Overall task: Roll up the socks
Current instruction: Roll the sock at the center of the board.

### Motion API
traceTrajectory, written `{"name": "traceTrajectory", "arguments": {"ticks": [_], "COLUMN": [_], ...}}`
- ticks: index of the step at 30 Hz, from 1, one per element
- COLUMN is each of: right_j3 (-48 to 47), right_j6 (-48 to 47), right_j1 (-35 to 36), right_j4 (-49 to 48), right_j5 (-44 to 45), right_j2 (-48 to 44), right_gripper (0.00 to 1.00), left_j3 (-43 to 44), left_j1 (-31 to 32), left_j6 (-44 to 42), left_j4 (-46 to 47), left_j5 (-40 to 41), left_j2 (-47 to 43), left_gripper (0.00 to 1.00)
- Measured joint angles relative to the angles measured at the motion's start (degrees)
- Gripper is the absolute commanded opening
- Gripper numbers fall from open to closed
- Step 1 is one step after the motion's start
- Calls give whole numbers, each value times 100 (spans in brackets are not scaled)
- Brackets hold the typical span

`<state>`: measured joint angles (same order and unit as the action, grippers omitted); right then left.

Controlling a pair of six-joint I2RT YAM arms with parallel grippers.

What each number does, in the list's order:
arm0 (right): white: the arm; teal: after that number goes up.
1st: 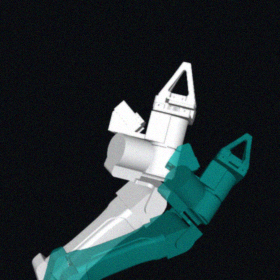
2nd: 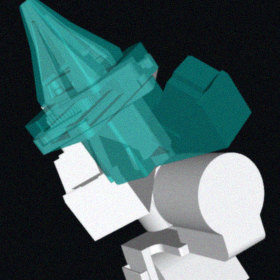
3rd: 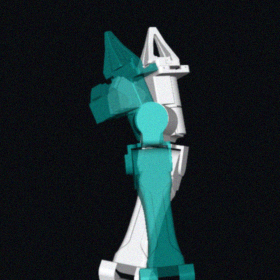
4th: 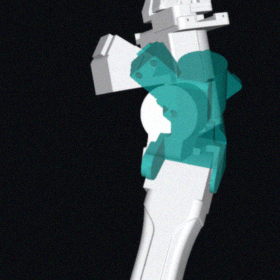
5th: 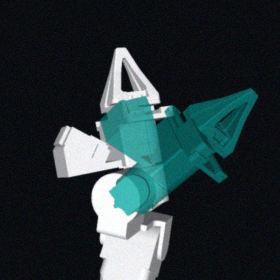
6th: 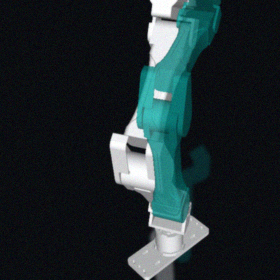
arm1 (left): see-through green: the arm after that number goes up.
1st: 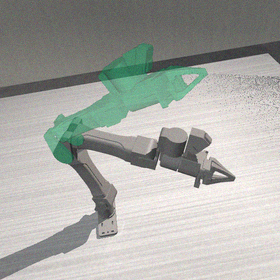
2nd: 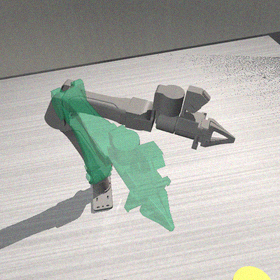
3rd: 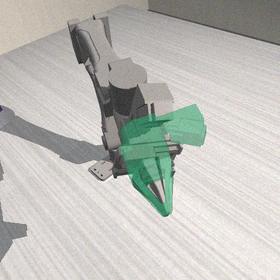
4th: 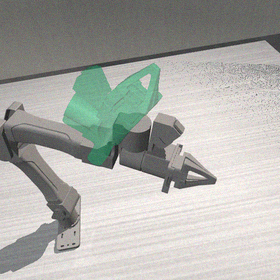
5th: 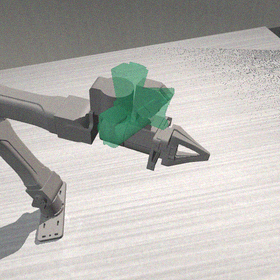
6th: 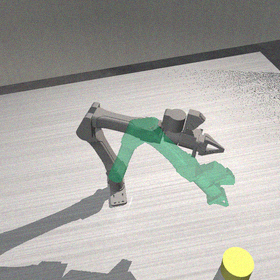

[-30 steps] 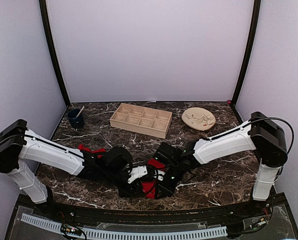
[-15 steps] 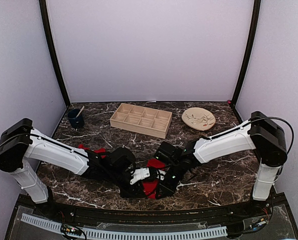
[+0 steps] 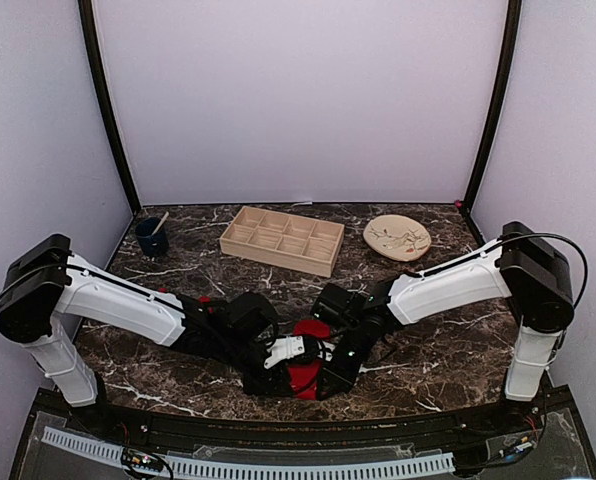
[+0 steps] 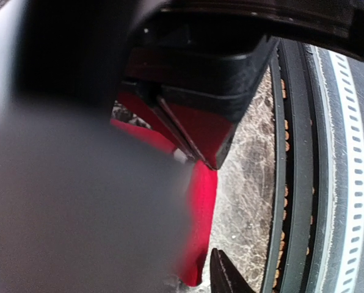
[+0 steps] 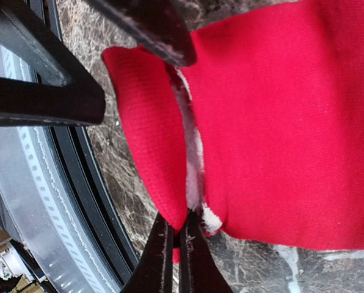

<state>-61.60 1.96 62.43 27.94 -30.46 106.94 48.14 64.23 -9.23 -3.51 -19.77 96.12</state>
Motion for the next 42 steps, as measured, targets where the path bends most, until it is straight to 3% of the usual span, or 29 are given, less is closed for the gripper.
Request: {"name": "traceTrajectory", "arguments": {"ticks": [19,29,42], "right_j3": [-66,-66,-74], "right_j6": [-98,11,92], "right_j1": [2,0,-11], "right_j4": [275,28,-256], "right_j5": [-118,-199,-310], "right_j2": [35,85,162], "right_gripper": [0,0,0], "left_j3": [59,-452,-647], "left_j1": [90,295,363], "left_j6": [70,238,278], "left_j4": [-111,581,861], "left_j5": [-114,535,505], "left_j2": [44,-225,-391], "left_gripper": [34,34,35]}}
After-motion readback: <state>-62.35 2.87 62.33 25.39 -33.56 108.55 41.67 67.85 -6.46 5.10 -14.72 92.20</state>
